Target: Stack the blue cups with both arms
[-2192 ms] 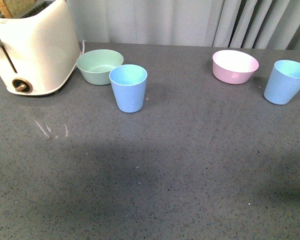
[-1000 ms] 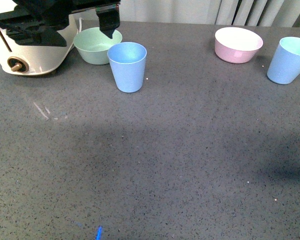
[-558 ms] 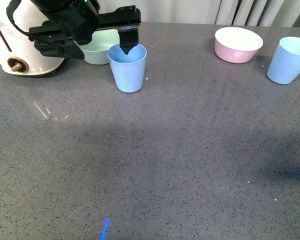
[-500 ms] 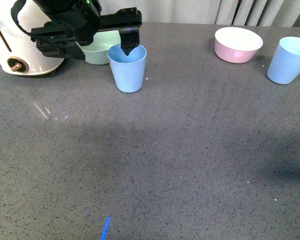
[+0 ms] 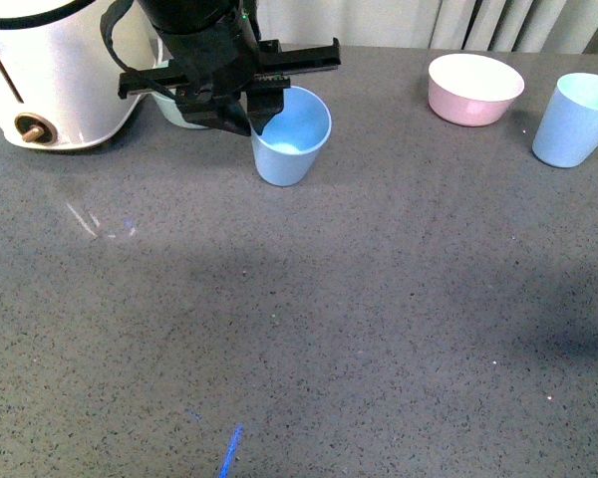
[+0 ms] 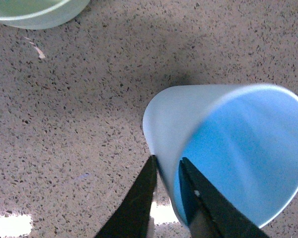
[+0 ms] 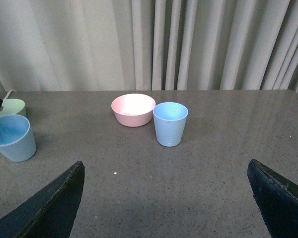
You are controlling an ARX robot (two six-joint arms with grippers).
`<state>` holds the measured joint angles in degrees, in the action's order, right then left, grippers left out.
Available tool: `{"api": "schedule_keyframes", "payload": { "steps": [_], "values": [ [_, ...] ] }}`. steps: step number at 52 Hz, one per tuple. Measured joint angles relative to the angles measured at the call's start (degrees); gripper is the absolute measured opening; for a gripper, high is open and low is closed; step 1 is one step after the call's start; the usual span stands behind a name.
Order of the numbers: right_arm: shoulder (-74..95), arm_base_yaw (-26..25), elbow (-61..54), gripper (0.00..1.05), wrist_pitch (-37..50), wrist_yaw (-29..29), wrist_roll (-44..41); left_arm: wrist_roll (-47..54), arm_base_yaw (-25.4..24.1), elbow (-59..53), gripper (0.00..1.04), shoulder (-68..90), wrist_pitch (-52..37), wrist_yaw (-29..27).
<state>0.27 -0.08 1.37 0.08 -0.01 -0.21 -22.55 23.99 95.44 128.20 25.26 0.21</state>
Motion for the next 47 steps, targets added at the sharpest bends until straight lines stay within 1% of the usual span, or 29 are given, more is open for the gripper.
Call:
{"api": "schedule_keyframes", "payload": {
  "steps": [2, 3, 5, 15, 33, 44, 47],
  "values": [
    [0.0, 0.0, 0.0, 0.96, 0.0, 0.0, 0.0, -0.4, 0.5, 0.1, 0.05, 0.0, 0.5, 0.0],
    [0.0, 0.0, 0.0, 0.96, 0.0, 0.0, 0.0, -0.5, 0.7, 0.1, 0.02, 0.0, 0.7, 0.1],
    [0.0, 0.0, 0.0, 0.96, 0.0, 0.0, 0.0, -1.2, 1.3, 0.1, 0.02, 0.0, 1.1, 0.2],
    [0.0, 0.0, 0.0, 0.96, 0.0, 0.0, 0.0, -2.9, 3.6, 0.2, 0.02, 0.0, 2.3, 0.9],
    [0.0, 0.0, 0.0, 0.96, 0.0, 0.0, 0.0, -5.2, 13.8, 0.3, 0.02, 0.3, 3.7, 0.2],
    [0.0, 0.0, 0.0, 0.96, 0.0, 0.0, 0.0, -5.0, 15.3, 1.4, 0.02, 1.4, 4.0, -0.2],
    [0.0, 0.0, 0.0, 0.96, 0.0, 0.0, 0.0, -5.0, 15.3, 1.5, 0.12, 1.5, 4.0, -0.2]
  ]
}}
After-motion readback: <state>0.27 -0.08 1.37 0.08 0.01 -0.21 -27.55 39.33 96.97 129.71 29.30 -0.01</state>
